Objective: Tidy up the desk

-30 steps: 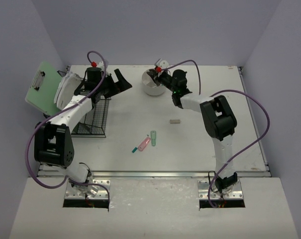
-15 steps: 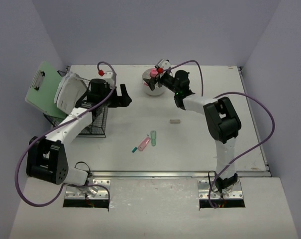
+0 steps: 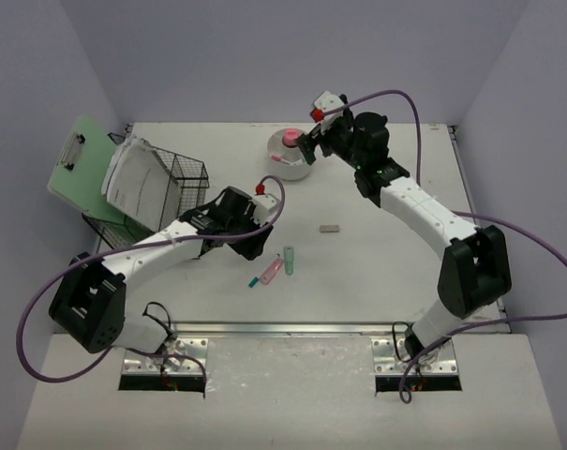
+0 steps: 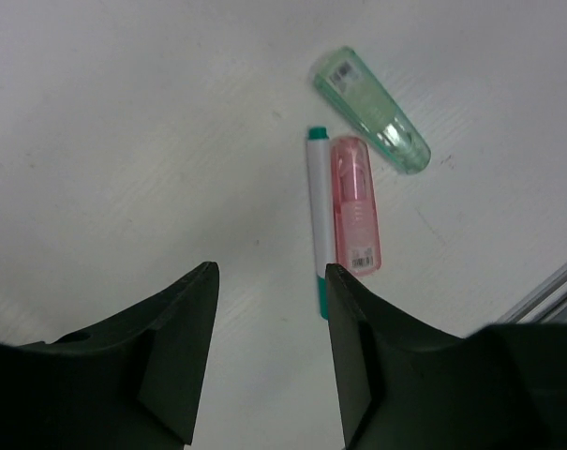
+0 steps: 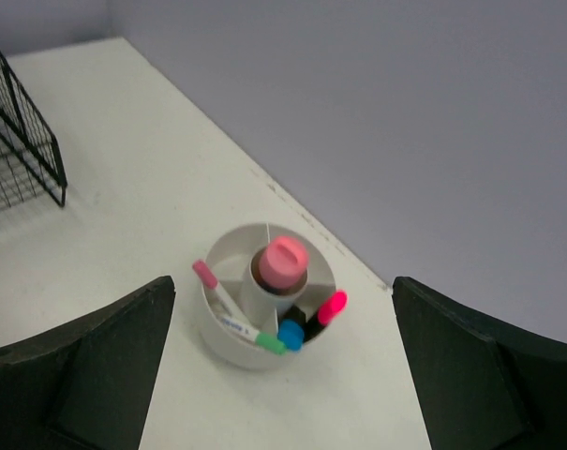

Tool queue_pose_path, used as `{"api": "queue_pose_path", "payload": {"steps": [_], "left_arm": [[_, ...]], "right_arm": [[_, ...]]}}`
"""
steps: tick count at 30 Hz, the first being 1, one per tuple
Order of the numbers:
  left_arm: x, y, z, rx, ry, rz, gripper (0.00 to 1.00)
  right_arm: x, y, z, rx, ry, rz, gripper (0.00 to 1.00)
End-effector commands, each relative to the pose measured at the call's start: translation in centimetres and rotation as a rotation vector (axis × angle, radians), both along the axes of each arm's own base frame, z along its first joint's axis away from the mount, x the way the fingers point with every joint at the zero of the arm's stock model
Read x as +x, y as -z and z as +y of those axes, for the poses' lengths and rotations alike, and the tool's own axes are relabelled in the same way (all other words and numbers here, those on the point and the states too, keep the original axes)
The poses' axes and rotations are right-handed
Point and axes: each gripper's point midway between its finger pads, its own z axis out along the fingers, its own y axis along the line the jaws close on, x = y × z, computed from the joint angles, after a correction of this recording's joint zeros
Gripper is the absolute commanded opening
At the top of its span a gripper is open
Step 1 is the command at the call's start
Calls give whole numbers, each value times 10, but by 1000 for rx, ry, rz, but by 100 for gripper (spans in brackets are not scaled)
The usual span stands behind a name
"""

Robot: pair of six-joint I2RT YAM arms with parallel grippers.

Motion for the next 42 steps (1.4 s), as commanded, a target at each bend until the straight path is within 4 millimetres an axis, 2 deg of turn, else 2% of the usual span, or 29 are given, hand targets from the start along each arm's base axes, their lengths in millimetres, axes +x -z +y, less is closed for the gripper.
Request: {"api": "queue_pose_path", "payload": {"steps": [1, 2, 6, 10, 17, 21, 26, 29, 32, 34, 36, 38, 40, 42], "left_arm": [[-25, 24, 1, 103, 105, 72, 45], [-30, 26, -3, 109, 126, 80, 43], [-47, 37, -9, 145, 186, 116, 42], [-55, 46, -6, 190, 220, 148, 42], [-63, 63, -5, 274, 237, 181, 40], [-63, 76, -5, 298, 222, 203, 38], [-46, 84, -9, 324, 167, 176, 28], [-36, 91, -9, 346, 126, 156, 27], [-25, 96, -13, 346, 91, 149, 18], [-14, 98, -15, 325, 56, 159, 9], [-10, 106, -13, 321, 27, 201, 2], [4, 104, -12, 277, -20, 234, 0], [15, 105, -5, 235, -86, 290, 0], [27, 94, -8, 158, -123, 315, 0]], "right_arm": [[-30, 59, -41, -200, 85, 164, 99], [-38, 69, -47, -215, 89, 186, 99], [-59, 80, -65, -240, 108, 209, 99], [-60, 80, -77, -230, 136, 222, 99], [-59, 75, -80, -231, 134, 213, 99], [-57, 62, -80, -227, 135, 182, 99], [-63, 54, -77, -235, 102, 183, 99], [-68, 47, -76, -242, 78, 160, 99], [-77, 41, -73, -257, 29, 123, 99], [-85, 36, -70, -268, -13, 89, 98], [-93, 32, -64, -289, -72, 48, 95], [-103, 29, -60, -306, -126, 17, 92], [-117, 30, -52, -336, -225, -11, 80], [-127, 31, -46, -346, -287, -29, 73]]}}
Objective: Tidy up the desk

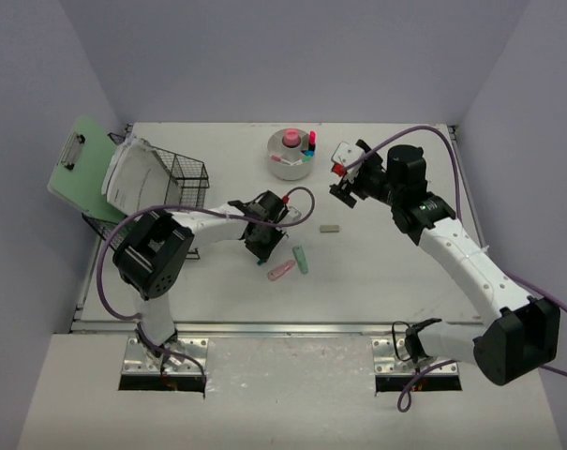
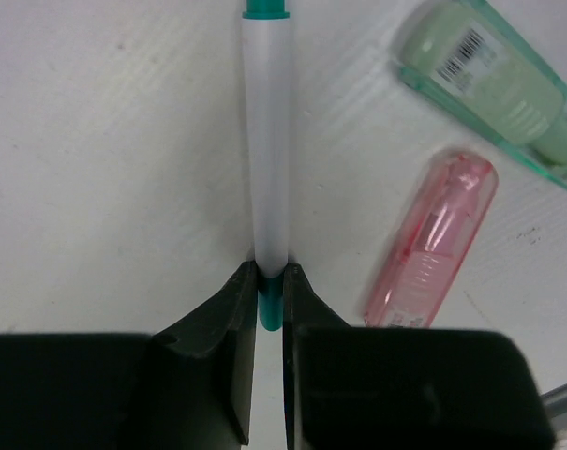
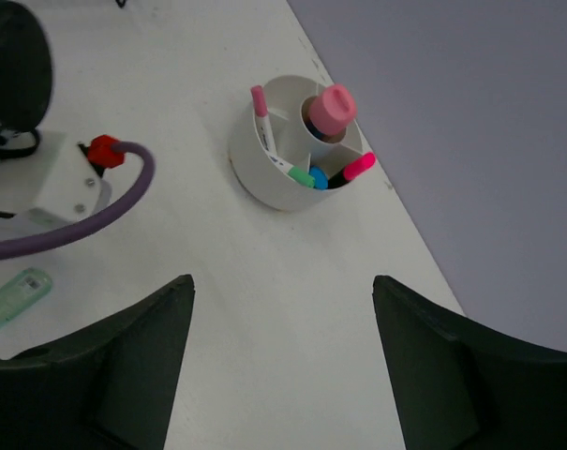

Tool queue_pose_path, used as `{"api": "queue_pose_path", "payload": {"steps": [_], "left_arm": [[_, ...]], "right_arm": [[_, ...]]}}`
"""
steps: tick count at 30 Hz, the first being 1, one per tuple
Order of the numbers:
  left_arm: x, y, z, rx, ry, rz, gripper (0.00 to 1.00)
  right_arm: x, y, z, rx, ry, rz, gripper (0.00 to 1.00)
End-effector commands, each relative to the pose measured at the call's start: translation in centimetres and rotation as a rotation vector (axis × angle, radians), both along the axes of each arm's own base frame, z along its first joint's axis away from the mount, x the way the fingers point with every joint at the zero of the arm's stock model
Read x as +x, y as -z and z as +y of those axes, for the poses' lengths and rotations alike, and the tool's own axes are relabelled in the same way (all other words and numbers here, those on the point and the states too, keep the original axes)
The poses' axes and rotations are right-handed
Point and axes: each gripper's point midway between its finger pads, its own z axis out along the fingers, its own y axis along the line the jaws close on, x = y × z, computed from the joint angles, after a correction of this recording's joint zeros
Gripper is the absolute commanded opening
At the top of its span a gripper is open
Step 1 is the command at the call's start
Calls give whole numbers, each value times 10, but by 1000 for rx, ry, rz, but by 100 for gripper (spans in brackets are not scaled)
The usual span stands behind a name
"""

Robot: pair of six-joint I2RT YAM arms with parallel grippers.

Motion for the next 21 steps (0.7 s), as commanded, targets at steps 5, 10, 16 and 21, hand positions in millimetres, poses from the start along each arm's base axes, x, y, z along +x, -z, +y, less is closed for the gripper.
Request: {"api": "queue_pose_path", "payload": {"steps": [5, 10, 16, 21], "left_arm": [[37, -61, -11, -370, -271, 113, 0], [37, -126, -34, -597, -406, 125, 0], [24, -141, -40, -710, -468, 263, 0], [18, -139, -39, -778, -470, 385, 0]], "right_arm": [[-50, -5, 47, -72, -373, -152, 61], [-90, 12, 87, -212, -598, -351, 50], [-134, 42, 121, -308, -857, -570, 47], [-156, 67, 132, -354, -999, -669, 41]]}}
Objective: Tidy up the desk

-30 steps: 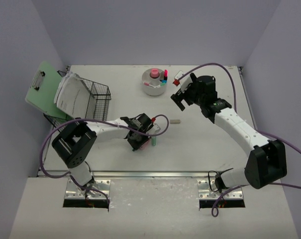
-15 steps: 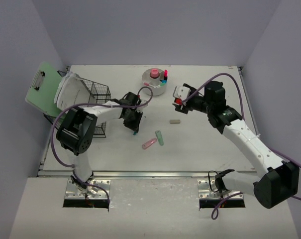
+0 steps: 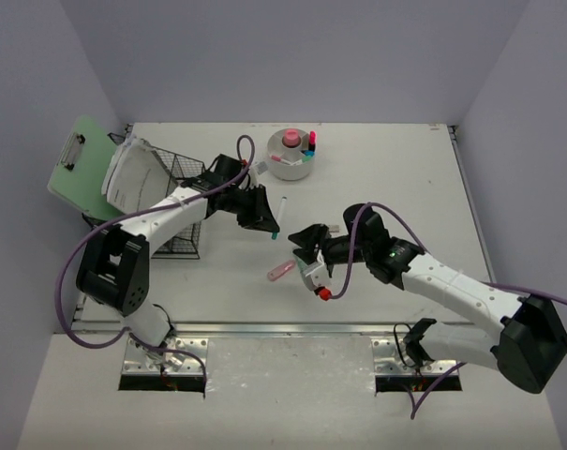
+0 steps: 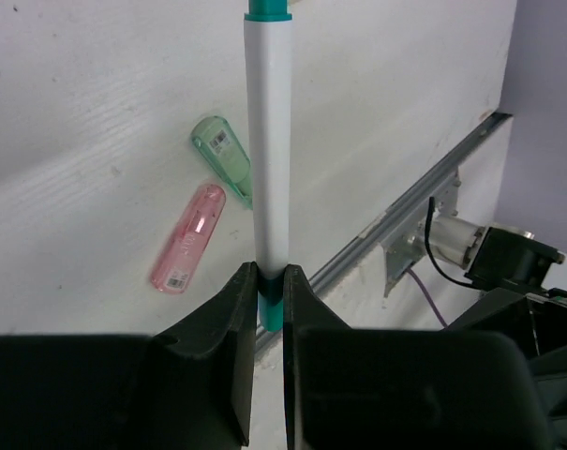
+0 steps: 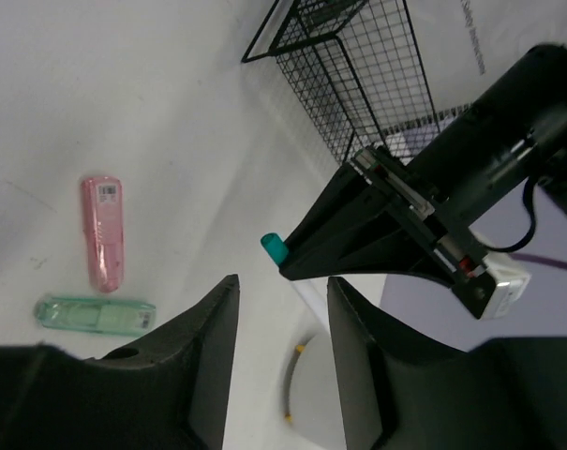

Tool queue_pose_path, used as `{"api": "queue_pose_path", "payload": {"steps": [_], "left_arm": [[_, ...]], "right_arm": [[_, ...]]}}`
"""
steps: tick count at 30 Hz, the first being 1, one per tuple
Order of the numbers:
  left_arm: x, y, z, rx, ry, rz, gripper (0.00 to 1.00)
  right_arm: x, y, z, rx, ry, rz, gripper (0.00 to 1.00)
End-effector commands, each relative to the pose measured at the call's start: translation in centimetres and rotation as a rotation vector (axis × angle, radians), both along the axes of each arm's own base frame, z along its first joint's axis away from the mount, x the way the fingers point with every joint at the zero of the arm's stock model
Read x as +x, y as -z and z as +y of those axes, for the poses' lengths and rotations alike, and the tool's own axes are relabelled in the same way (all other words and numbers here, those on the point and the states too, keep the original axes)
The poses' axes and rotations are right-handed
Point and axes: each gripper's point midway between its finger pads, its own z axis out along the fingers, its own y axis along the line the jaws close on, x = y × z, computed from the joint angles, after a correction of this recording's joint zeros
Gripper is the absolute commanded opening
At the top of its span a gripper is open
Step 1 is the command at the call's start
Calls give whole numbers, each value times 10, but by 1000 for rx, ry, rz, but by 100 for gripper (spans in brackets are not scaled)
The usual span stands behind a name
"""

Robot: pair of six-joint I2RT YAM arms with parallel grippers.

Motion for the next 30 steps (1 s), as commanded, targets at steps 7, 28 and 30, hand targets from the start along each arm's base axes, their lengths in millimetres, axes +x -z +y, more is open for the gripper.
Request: {"api": "queue_pose_path", "payload": {"steps": [7, 28, 30], "left_arm": [[-12, -13, -11, -173, 25, 134, 0], [-20, -9, -7, -182, 14, 136, 0], [-20, -10, -7, -182, 12, 132, 0]], "right_arm": [[-11, 12, 36, -13, -244, -297, 34], [59, 39, 57, -120, -58, -438, 37], [65, 38, 59, -121, -42, -449, 36]]}}
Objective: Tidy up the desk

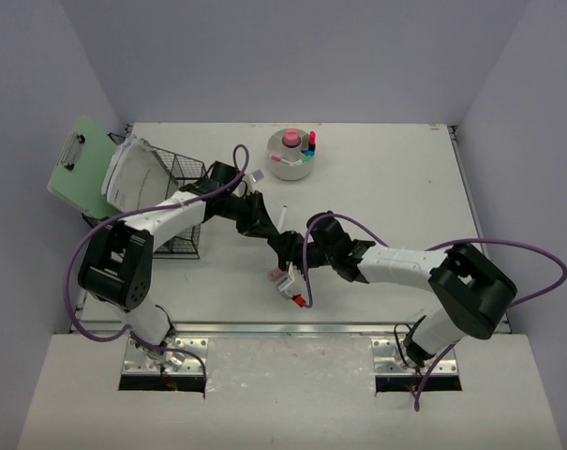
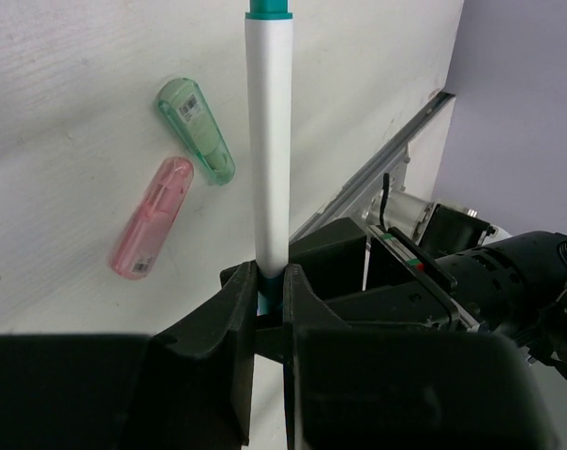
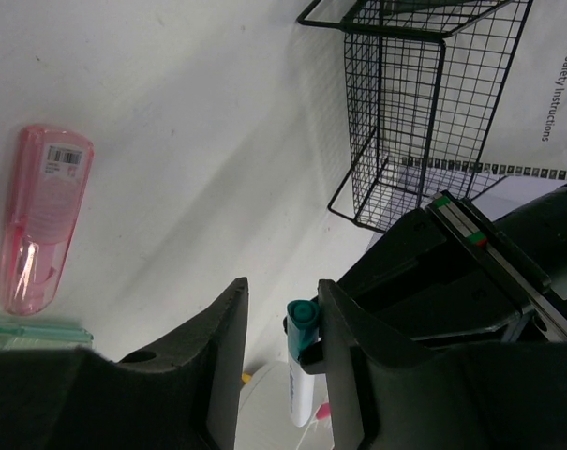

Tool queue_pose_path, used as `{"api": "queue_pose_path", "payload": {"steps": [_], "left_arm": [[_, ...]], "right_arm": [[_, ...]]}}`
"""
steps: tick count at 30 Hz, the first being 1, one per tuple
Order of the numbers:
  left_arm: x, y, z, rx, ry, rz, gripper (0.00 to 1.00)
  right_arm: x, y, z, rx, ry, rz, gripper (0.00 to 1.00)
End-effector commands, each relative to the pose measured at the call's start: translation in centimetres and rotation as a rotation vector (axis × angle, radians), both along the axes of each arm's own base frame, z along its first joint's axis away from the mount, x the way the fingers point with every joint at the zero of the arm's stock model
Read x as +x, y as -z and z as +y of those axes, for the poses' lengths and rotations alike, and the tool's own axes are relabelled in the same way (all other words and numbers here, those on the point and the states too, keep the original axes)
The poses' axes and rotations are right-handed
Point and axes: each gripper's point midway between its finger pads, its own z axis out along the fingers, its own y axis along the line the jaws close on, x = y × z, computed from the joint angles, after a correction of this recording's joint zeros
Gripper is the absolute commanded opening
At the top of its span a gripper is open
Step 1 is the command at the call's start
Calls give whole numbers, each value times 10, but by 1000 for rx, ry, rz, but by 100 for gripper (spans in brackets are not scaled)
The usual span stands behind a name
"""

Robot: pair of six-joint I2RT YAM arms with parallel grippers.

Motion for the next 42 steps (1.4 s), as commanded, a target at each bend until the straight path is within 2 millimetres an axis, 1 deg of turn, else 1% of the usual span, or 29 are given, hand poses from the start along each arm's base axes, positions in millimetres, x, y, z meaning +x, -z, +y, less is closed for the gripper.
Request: {"api": "queue_pose_path", "payload": {"steps": [1, 3, 4, 8, 9, 11, 13, 14, 16, 18, 19, 20, 23, 24, 25, 26, 27, 28, 30, 31, 32, 33, 34, 35, 36, 37, 38, 40, 42], "left_arm": [[-1, -20, -2, -42, 2, -42, 0], [-2, -21, -2, -44, 1, -44, 0], [-3, -21, -2, -44, -2, -46, 0], [-4, -22, -1, -47, -9, -52, 0], [-3, -23, -1, -47, -12, -57, 1], [-4, -23, 0, -44, -16, -63, 7], [-2, -23, 2, -38, -30, -81, 34], [0, -24, 5, -32, -44, -98, 54], [9, -25, 13, -2, -92, -139, 97], [25, -31, 27, 21, -145, -184, 100], [35, -38, 33, 33, -171, -214, 100], [44, -43, 40, 42, -198, -232, 100], [75, -65, 70, 57, -300, -307, 100], [80, -69, 75, 62, -320, -324, 100], [88, -74, 84, 80, -354, -354, 100], [97, -80, 95, 105, -396, -389, 100], [103, -85, 104, 135, -428, -423, 100], [106, -89, 111, 159, -452, -450, 100], [105, -87, 115, 174, -462, -460, 100], [103, -83, 115, 177, -460, -451, 100], [98, -77, 114, 169, -456, -439, 100], [94, -72, 114, 166, -453, -428, 100], [92, -68, 114, 168, -451, -420, 100], [90, -65, 114, 170, -449, -410, 100], [89, -62, 114, 174, -449, -404, 100], [88, -59, 114, 176, -447, -397, 100], [88, -58, 115, 176, -450, -394, 100], [87, -56, 114, 175, -450, -388, 100], [88, -56, 115, 175, -451, -388, 100]], "right_arm": [[33, -37, 13, 74, 63, -138, 36], [36, -36, 14, 70, 69, -138, 31], [37, -37, 14, 71, 71, -141, 27], [44, -38, 16, 84, 98, -161, 1], [48, -40, 16, 103, 115, -168, 0], [54, -49, 17, 146, 155, -171, 0], [56, -58, 17, 167, 171, -156, 0], [55, -64, 19, 189, 178, -125, 0], [53, -75, 22, 229, 181, -72, 0], [55, -90, 24, 293, 222, 17, 0], [59, -103, 26, 328, 235, 34, 0], [64, -109, 25, 369, 273, 100, 0], [86, -140, 24, 506, 360, 218, 0], [93, -150, 23, 547, 386, 248, 0], [104, -167, 23, 599, 409, 271, 0], [116, -181, 22, 653, 436, 298, 0], [138, -193, 12, 742, 521, 384, 0], [165, -207, -2, 851, 616, 489, 0], [202, -228, -17, 978, 715, 617, 0], [205, -225, -19, 975, 736, 640, 0], [231, -232, -29, 1048, 804, 731, 0], [250, -239, -36, 1114, 842, 795, 0], [261, -246, -40, 1156, 855, 824, 0], [267, -250, -42, 1179, 864, 836, 0], [274, -240, -44, 1193, 888, 868, 0], [277, -237, -44, 1217, 897, 897, 0], [280, -240, -45, 1245, 891, 896, 0], [291, -230, -53, 1317, 954, 911, 0], [301, -216, -59, 1353, 1015, 934, 0]]}}
